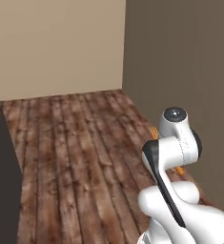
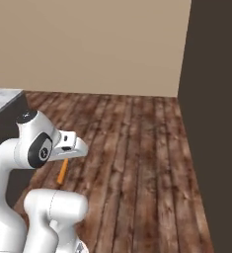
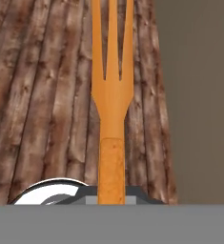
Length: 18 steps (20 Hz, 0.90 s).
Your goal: Take the fork and place it on the left side of the plate. Then take the spoon and place it on the right side of the plate. Make sure they're directly next to the plate.
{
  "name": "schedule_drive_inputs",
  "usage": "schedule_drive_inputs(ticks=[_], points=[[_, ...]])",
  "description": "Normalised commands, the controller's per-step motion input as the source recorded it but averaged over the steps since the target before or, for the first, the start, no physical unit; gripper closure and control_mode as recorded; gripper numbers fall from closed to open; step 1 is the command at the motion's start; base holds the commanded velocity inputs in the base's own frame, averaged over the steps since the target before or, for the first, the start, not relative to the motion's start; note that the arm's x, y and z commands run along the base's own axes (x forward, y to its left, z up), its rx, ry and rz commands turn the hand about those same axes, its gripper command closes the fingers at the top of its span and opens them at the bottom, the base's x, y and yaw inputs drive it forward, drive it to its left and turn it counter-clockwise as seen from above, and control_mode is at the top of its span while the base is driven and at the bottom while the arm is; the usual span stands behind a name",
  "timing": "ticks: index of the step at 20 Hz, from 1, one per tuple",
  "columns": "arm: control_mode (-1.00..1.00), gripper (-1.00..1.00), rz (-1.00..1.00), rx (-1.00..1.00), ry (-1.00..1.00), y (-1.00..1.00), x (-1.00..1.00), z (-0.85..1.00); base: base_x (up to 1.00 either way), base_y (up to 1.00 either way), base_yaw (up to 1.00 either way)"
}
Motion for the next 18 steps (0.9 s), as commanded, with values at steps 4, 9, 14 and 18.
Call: schedule_drive_inputs(ticks=[4,9,14,18], points=[[1.00,1.00,0.00,0.00,0.00,0.00,0.00,0.00,1.00,0.00,0.29],[1.00,1.00,0.00,0.00,0.00,0.00,0.00,0.00,1.00,0.00,0.30],[1.00,1.00,0.00,0.00,0.00,0.00,0.00,0.00,1.00,0.00,0.29],[1.00,1.00,0.00,0.00,0.00,0.00,0.00,0.00,1.00,0.00,0.28]])
